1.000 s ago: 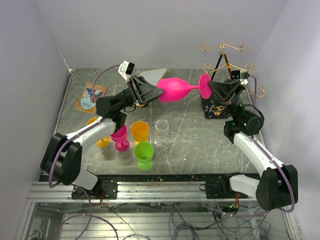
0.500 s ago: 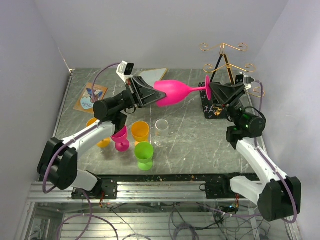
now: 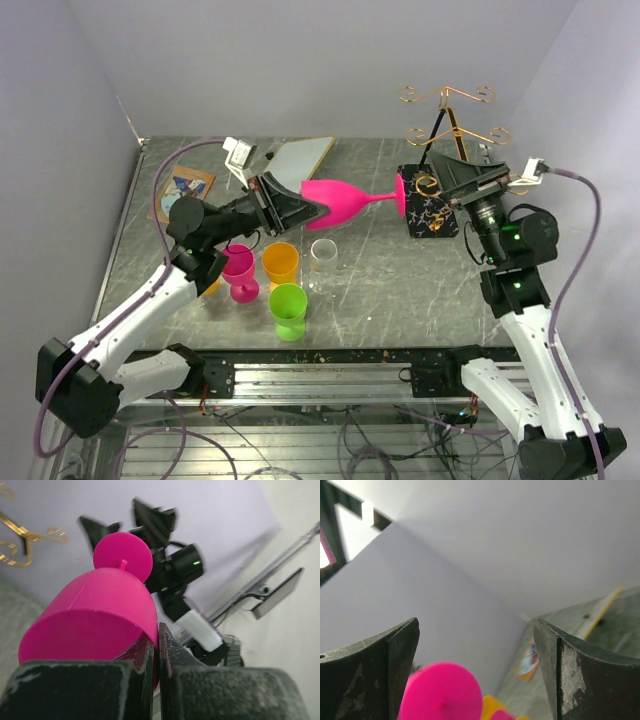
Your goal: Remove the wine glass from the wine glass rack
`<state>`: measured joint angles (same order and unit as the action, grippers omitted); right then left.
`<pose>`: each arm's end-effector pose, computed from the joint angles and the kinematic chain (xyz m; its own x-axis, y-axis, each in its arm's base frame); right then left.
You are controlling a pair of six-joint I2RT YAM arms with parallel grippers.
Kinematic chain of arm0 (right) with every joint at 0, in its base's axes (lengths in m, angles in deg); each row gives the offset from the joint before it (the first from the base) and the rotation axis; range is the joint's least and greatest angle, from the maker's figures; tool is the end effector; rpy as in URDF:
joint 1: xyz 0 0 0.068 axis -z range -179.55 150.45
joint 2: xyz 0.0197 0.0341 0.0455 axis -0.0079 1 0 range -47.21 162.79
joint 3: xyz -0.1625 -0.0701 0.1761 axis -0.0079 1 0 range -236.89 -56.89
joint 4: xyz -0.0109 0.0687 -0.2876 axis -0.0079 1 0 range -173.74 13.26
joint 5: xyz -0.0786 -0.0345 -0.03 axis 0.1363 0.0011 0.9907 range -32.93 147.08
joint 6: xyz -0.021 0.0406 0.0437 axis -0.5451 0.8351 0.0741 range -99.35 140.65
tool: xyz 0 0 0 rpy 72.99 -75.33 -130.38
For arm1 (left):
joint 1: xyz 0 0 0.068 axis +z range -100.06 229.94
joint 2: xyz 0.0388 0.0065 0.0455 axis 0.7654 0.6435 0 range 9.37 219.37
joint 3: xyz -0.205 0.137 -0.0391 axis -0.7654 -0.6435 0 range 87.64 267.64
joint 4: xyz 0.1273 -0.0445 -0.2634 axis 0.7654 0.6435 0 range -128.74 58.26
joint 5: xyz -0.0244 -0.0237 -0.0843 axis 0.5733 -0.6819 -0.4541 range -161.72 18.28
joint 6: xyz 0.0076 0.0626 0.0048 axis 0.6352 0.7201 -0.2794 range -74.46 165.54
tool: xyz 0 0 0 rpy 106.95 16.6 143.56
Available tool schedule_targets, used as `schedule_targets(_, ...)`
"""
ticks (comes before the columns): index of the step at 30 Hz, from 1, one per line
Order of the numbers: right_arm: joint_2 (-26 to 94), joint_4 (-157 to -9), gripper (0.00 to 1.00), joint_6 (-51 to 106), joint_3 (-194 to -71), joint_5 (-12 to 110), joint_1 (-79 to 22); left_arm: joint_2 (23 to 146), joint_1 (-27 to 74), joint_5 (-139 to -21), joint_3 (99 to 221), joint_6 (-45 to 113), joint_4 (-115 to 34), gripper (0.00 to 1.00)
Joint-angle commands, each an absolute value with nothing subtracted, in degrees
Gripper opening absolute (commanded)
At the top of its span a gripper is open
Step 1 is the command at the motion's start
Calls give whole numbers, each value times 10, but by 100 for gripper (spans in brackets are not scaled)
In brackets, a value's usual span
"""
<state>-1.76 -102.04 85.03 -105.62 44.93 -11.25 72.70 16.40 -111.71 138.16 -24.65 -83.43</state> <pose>0.2351 0.0591 0.4052 -0.1958 0.8597 -0.4717 -0.4933 0.3294 0.8051 0.2282 -0.1887 0.3827 -0.6770 -0.4161 -0.6071 0.7118 -0.1603 -0.6838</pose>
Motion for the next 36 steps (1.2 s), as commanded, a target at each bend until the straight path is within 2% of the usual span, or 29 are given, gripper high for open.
schedule_targets(1,-52,-852,98,664,-1118,615,-115,685,153,-1079,1389,-97,-572,7)
schedule_targets(6,-78,-840,100,595,-1127,689,-115,695,56,-944,1463,47,-309,7)
schedule_targets(10,-85,-841,100,568,-1134,698,-115,746,-25,-882,1516,87,-231,7)
schedule_targets(19,-120,-848,100,544,-1115,720,-115,909,-211,-658,1657,165,-25,7)
schedule_targets(28,-127,-852,100,535,-1104,715,-115,997,-239,-546,1719,183,108,7)
schedule_targets(36,-122,-855,100,530,-1102,706,-116,1042,-239,-553,1733,196,152,7)
